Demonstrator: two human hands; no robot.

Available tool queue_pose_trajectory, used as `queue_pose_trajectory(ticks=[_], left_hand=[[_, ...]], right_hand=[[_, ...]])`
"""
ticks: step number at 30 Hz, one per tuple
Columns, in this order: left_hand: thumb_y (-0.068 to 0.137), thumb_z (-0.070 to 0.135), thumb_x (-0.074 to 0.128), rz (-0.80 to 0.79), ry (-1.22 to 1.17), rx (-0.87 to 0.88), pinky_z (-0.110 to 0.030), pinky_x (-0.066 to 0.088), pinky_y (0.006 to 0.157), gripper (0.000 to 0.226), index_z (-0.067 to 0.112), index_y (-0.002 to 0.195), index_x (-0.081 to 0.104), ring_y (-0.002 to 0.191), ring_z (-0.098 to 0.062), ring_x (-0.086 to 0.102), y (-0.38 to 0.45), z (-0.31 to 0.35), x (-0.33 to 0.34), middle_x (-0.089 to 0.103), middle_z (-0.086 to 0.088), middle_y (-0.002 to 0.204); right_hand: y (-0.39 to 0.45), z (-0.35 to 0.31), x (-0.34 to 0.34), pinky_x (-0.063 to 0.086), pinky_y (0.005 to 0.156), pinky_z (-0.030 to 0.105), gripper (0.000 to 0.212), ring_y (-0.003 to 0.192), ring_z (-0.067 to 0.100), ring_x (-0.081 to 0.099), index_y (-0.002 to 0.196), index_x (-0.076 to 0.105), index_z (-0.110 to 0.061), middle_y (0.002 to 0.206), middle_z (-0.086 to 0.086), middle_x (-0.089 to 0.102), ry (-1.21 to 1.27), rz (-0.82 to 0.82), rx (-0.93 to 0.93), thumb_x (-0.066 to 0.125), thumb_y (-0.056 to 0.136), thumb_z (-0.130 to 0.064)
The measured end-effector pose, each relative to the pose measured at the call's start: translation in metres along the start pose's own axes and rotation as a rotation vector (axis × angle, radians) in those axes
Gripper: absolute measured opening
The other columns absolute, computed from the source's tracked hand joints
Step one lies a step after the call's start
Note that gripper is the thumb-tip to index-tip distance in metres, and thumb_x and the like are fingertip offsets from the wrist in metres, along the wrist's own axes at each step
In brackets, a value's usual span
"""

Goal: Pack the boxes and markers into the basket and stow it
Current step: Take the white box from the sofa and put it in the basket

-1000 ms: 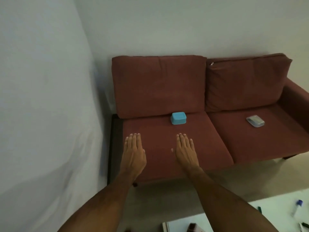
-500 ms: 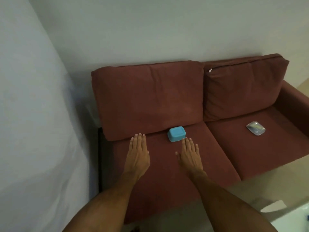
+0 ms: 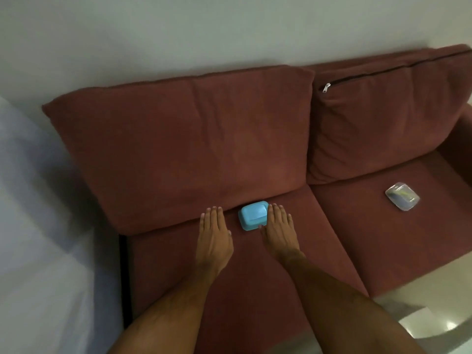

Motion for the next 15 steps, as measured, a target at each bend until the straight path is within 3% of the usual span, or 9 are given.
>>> queue_pose_trajectory(ticks=[10,13,15], left_hand=[[0.097,0.026,0.057,-0.1,-0.175,-0.274,-0.044,0.021,0.128,0.071,-0.003,0.156,0.028,0.151,-0.031,0.034,0.085,0.047,0.09,0.037,-0.02,0.16],[0.099,0.029,0.057,-0.142,-0.258,-0.396,-0.043,0.028,0.125,0.067,-0.001,0.153,0.033,0.146,-0.033,0.04,0.099,0.053,0.107,0.042,-0.021,0.156],[0.1,0.03,0.056,-0.184,-0.41,-0.529,-0.044,0.037,0.118,0.061,0.001,0.151,0.039,0.138,-0.035,0.048,0.109,0.056,0.123,0.048,-0.02,0.15]], right_hand=[[0.102,0.051,0.057,0.023,0.126,0.047,0.068,0.153,0.034,0.023,0.16,0.017,-0.001,0.164,0.019,0.026,0.145,-0.138,-0.014,0.043,0.107,-0.036],[0.118,0.058,0.079,0.029,0.122,0.047,0.07,0.147,0.034,0.031,0.158,0.019,0.001,0.159,0.019,0.031,0.3,-0.217,0.021,0.047,0.106,-0.035],[0.129,0.062,0.096,0.036,0.117,0.048,0.067,0.14,0.035,0.041,0.155,0.027,-0.001,0.152,0.018,0.041,0.497,-0.282,0.153,0.053,0.103,-0.034]])
Point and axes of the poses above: each hand's wrist, its own y-axis towards the middle knuckle, its own x-axis out of the palm, z = x × y, the point moved 2 cm from there along y, towards the middle knuckle
